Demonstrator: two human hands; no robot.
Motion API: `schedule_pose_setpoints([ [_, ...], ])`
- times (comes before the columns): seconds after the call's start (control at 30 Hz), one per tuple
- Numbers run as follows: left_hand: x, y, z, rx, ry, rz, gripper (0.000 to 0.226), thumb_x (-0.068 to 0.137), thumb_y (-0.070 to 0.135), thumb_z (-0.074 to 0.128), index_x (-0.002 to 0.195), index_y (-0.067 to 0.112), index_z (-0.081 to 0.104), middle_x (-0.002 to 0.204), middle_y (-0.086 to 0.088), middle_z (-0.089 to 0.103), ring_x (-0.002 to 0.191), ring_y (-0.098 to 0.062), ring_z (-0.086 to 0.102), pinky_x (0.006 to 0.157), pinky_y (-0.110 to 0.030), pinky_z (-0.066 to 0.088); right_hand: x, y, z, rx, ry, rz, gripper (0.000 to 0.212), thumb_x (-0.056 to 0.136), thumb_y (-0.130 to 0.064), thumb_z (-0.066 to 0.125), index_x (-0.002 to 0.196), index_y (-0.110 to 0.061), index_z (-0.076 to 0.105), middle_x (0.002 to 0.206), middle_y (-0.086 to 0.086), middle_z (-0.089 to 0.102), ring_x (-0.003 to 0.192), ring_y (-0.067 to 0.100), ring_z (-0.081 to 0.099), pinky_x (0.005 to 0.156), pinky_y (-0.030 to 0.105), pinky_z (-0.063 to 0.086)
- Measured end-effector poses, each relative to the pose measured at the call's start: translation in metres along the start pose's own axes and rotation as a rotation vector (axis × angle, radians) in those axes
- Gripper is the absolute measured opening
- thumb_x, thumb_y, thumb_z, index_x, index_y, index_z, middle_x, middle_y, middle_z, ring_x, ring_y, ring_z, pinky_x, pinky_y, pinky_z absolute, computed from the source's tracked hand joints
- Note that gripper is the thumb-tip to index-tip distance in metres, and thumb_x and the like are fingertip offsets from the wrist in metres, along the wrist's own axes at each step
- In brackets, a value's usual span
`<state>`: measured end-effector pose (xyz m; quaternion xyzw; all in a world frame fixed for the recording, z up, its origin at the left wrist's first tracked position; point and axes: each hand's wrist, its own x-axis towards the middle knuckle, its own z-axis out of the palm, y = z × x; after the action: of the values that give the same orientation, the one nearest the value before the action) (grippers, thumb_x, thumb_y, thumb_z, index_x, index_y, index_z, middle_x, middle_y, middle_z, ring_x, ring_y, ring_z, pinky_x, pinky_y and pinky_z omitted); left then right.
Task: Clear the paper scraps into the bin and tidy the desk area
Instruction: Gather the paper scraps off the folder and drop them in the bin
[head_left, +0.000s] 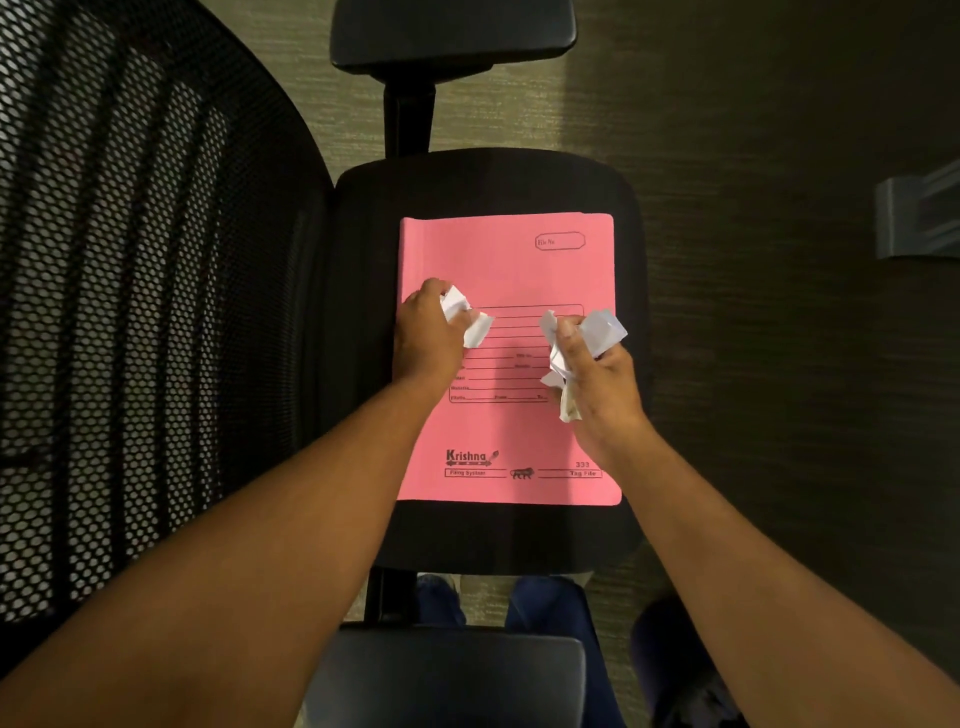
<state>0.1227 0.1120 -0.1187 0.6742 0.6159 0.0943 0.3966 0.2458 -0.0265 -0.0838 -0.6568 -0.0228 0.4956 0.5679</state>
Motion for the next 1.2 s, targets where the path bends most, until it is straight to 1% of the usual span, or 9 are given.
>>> schedule_pose_setpoints([
  [0.13,0.002,-0.005,0.002,-0.147,0.012,-0.076,0.014,0.093,0.021,0.071,0.107,0.016,0.069,0.105,-0.012,0.07,0.071,-0.027,0.074,0.055,-0.036,0.063,-0.008,-0.003,-0.001,0.1,-0.035,0.116,0.024,0.097,-0.047,0.066,0.103,-0.023,0.067,0.109,0.006,0.064,0.1,0.017,0.061,0.077,0.031,0.054],
  [0.23,-0.002,-0.003,-0.001,-0.645,-0.085,-0.339,0.012,0.092,0.021,0.075,0.101,0.013,0.071,0.079,-0.007,0.068,0.041,-0.004,0.056,0.051,-0.026,0.057,-0.012,-0.005,-0.009,0.356,-0.112,0.231,0.037,0.1,-0.048,0.061,0.126,-0.022,0.071,0.11,0.003,0.064,0.086,0.012,0.062,0.064,0.022,0.053],
  [0.37,-0.025,0.002,-0.012,-1.352,-0.244,-0.678,0.017,0.1,0.004,0.057,0.097,0.006,0.074,0.081,-0.007,0.059,0.045,-0.003,0.048,0.039,-0.012,0.045,-0.021,-0.003,-0.018,0.762,-0.298,0.339,0.035,0.105,-0.043,0.051,0.126,-0.016,0.059,0.086,-0.002,0.053,0.064,0.007,0.052,0.049,0.016,0.05],
  [0.5,-0.054,0.012,-0.019,-1.592,-0.56,-0.741,0.013,0.07,-0.005,0.076,0.082,0.0,0.081,0.082,-0.009,0.063,0.046,-0.005,0.054,0.036,-0.01,0.045,-0.041,-0.004,-0.029,0.918,-0.416,0.335,0.037,0.105,-0.045,0.045,0.122,-0.016,0.06,0.087,-0.004,0.054,0.067,0.007,0.051,0.049,0.017,0.05],
  [0.6,-0.077,0.035,-0.02,-1.554,-0.817,-0.643,0.058,0.034,-0.006,0.098,0.087,0.002,0.075,0.078,-0.007,0.067,0.05,-0.006,0.059,0.037,-0.011,0.047,-0.066,-0.007,-0.039,1.038,-0.4,0.272,0.045,0.102,-0.046,0.049,0.136,-0.017,0.054,0.089,-0.005,0.055,0.065,0.006,0.054,0.047,0.015,0.046],
  [0.67,-0.093,0.053,-0.02,-1.491,-0.923,-0.614,0.067,0.03,-0.004,0.101,0.09,0.005,0.073,0.08,-0.006,0.067,0.052,-0.005,0.059,0.038,-0.01,0.047,-0.088,-0.009,-0.047,1.108,-0.373,0.205,0.044,0.099,-0.045,0.056,0.132,-0.016,0.059,0.089,-0.006,0.056,0.064,0.006,0.056,0.047,0.015,0.047],
  [0.8,-0.134,0.085,-0.008,-1.378,-1.163,-0.572,0.06,0.045,0.001,0.099,0.097,0.01,0.071,0.085,-0.002,0.064,0.056,-0.005,0.059,0.039,-0.011,0.048,-0.142,-0.01,-0.071,1.243,-0.286,0.05,0.033,0.093,-0.043,0.061,0.104,-0.014,0.071,0.08,-0.004,0.06,0.063,0.007,0.061,0.049,0.017,0.05],
  [1.07,-0.257,0.118,0.069,-1.019,-1.465,-0.63,0.047,0.046,0.003,0.098,0.089,0.009,0.081,0.082,-0.003,0.069,0.06,-0.004,0.061,0.039,-0.008,0.045,-0.267,0.04,-0.162,1.494,0.05,-0.168,0.047,0.107,-0.05,0.039,0.104,-0.011,0.065,0.077,-0.001,0.059,0.058,0.007,0.056,0.042,0.017,0.044],
  [1.2,-0.326,0.115,0.113,-0.831,-1.589,-0.682,0.048,0.047,0.001,0.097,0.092,0.008,0.08,0.088,-0.006,0.066,0.064,-0.005,0.059,0.039,-0.008,0.045,-0.32,0.101,-0.209,1.552,0.26,-0.217,0.042,0.104,-0.044,0.05,0.104,-0.009,0.073,0.08,0.001,0.059,0.061,0.008,0.055,0.044,0.017,0.041],
])
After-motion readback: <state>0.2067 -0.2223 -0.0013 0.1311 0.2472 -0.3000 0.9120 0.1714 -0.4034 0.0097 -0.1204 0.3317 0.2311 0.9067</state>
